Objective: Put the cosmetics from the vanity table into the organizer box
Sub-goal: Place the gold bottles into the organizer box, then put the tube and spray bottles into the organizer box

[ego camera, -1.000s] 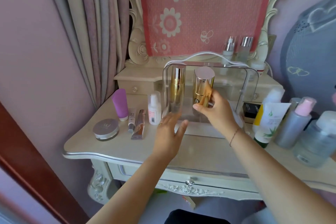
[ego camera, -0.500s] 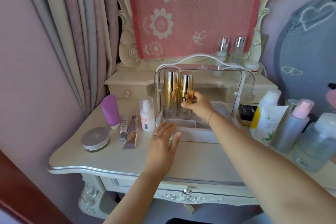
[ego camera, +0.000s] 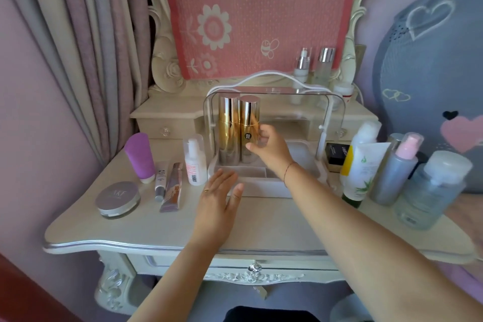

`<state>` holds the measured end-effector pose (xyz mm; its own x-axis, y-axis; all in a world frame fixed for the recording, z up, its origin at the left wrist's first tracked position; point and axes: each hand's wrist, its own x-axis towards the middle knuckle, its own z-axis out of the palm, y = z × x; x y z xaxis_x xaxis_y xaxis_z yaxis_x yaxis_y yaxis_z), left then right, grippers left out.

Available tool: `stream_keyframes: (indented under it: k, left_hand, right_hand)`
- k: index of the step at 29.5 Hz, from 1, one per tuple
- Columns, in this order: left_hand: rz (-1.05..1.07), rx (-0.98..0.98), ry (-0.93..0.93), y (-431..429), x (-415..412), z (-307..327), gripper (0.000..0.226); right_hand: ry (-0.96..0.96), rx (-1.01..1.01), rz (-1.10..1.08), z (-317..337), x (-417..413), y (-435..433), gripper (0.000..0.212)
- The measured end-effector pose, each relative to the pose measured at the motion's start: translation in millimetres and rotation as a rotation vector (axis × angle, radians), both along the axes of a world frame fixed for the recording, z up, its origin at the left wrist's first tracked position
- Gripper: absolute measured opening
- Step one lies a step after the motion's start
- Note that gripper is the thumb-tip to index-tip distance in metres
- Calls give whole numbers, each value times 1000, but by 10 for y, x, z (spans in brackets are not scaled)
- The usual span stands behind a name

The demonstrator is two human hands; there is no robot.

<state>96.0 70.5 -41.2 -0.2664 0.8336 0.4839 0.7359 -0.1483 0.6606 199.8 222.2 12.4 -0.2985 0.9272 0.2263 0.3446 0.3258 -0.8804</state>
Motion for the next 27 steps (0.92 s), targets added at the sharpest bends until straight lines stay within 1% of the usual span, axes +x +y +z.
stream_keyframes:
  k: [2, 3, 6, 9, 12, 14, 18, 23, 27]
  left_hand:
    - [-2, -4, -1, -1, -13, -4, 42]
    - [-3, -5, -2, 3, -4, -6, 40]
    - [0, -5, -11, 1, -22, -18, 41]
    - [-17, -8, -21, 6, -25, -19, 49]
    - [-19, 1, -23, 15, -20, -25, 50]
    - [-19, -2, -27, 18, -16, -26, 50]
    - [-11, -9, -13, 11, -17, -25, 50]
    - [-19, -19, -18, -5, -2, -3, 50]
    - [-19, -15, -21, -9, 4, 3, 49]
  right_hand:
    - [34, 75, -37, 35, 138, -245, 57]
    - [58, 128, -52, 43, 246, -395, 55]
    - [143, 314, -126, 3, 617, -848, 38]
    - [233, 430, -330, -122, 1094, -1149, 24]
    - [318, 393, -591, -266, 1468, -1209, 25]
    - [303, 366, -677, -343, 1594, -1166, 31]
    - [231, 344, -713, -426, 1659, -1037, 45]
    - [187, 242, -695, -444, 1615, -877, 40]
    - [132, 224, -685, -469, 1610, -799, 39]
